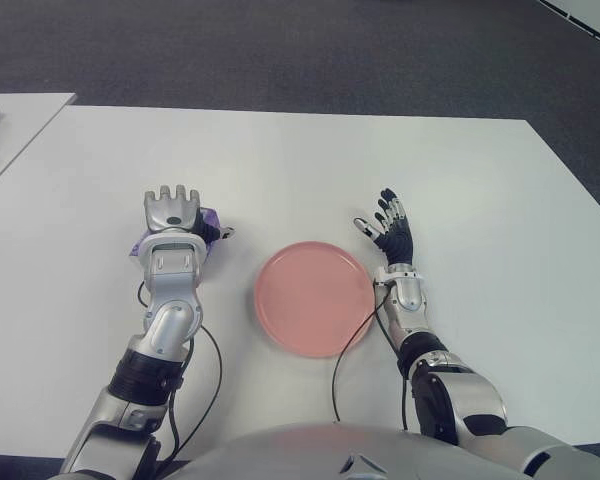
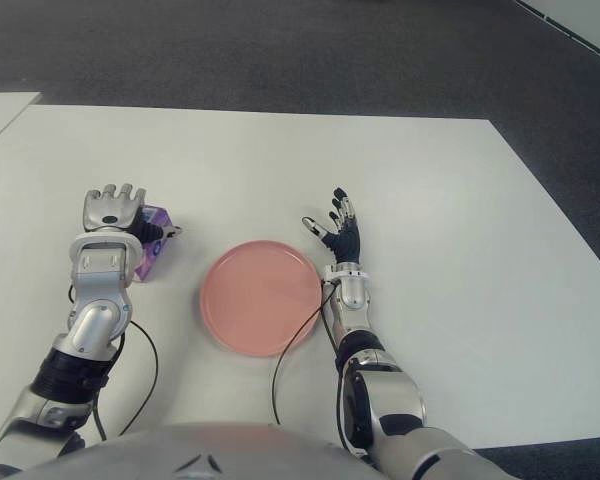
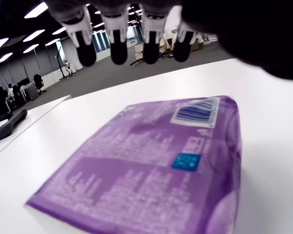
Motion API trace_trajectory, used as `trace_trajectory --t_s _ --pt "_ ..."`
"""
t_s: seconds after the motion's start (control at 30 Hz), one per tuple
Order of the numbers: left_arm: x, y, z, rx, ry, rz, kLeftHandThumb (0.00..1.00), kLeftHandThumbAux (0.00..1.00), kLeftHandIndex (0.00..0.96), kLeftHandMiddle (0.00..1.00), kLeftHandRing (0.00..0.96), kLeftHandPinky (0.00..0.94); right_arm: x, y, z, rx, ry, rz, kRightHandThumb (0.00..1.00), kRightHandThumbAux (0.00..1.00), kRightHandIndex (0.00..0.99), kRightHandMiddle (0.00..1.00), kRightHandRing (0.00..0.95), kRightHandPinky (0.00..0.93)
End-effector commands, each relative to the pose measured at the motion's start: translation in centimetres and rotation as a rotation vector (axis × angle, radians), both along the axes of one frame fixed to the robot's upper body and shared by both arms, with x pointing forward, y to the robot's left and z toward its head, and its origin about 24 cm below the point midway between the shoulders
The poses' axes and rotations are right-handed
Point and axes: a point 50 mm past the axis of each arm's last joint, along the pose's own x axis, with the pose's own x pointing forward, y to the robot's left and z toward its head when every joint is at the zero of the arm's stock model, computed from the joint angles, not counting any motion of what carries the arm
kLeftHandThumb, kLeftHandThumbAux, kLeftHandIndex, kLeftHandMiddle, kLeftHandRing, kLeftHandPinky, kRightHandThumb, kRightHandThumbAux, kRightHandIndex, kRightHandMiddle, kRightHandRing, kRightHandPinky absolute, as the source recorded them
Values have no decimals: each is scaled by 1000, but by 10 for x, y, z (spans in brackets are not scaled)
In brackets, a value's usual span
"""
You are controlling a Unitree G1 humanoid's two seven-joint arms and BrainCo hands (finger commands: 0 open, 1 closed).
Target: Put the tissue paper into the plate.
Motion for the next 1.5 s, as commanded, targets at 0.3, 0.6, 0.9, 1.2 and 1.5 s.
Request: trace_trajectory --t_s 0.3,0.6,0.9,1.2,1.5 --pt "-3 -9 -10 62 30 -4 0 162 0 0 0 0 -20 -5 -25 18 107 -24 80 783 6 0 0 18" --pt "-5 -3 -13 125 -12 7 0 167 0 0 0 0 -20 -5 -25 18 107 -24 80 783 6 0 0 18" --pt "-9 2 -15 183 -83 12 0 188 0 0 0 0 -19 -6 -25 18 108 -24 80 783 6 0 0 18" --pt "-11 7 -14 229 -100 41 0 201 0 0 0 0 -19 -6 -25 19 108 -24 80 783 6 0 0 18" --pt "-15 12 -12 214 -63 79 0 213 0 0 0 0 -19 -7 -25 19 108 -25 80 783 6 0 0 18"
